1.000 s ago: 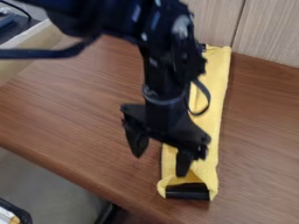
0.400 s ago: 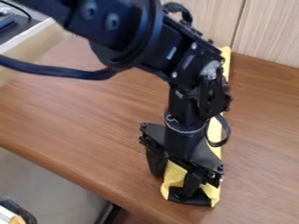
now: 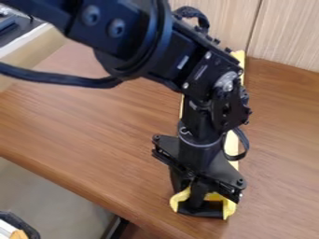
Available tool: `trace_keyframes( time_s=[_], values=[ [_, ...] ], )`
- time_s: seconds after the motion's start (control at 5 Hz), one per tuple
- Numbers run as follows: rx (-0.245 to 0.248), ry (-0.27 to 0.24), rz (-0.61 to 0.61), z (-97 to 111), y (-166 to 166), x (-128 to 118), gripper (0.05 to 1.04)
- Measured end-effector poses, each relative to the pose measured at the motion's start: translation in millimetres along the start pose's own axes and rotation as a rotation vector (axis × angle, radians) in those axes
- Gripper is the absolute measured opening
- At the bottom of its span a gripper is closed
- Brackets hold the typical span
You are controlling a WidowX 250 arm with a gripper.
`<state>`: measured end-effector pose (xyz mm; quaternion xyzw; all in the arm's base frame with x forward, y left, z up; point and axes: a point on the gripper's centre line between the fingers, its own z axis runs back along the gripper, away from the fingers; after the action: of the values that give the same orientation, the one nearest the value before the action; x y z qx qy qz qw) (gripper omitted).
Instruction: Fold the cloth from bottom to top
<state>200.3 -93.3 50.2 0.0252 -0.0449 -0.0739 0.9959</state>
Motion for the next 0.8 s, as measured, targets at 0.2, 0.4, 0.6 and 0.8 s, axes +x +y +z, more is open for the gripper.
trace_keyframes(
  time_s=[0.2, 0.4, 0.6, 0.8],
  values=[
    [-0.002, 0.001, 0.013, 6, 8, -3, 0.081],
    [-0.02, -0.01, 0.028, 15, 12, 1, 0.066],
    [-0.064, -0.04, 0.072, 32, 14, 16, 0.065],
    [-0.098, -0.084, 0.103, 57, 18, 40, 0.065]
  ],
)
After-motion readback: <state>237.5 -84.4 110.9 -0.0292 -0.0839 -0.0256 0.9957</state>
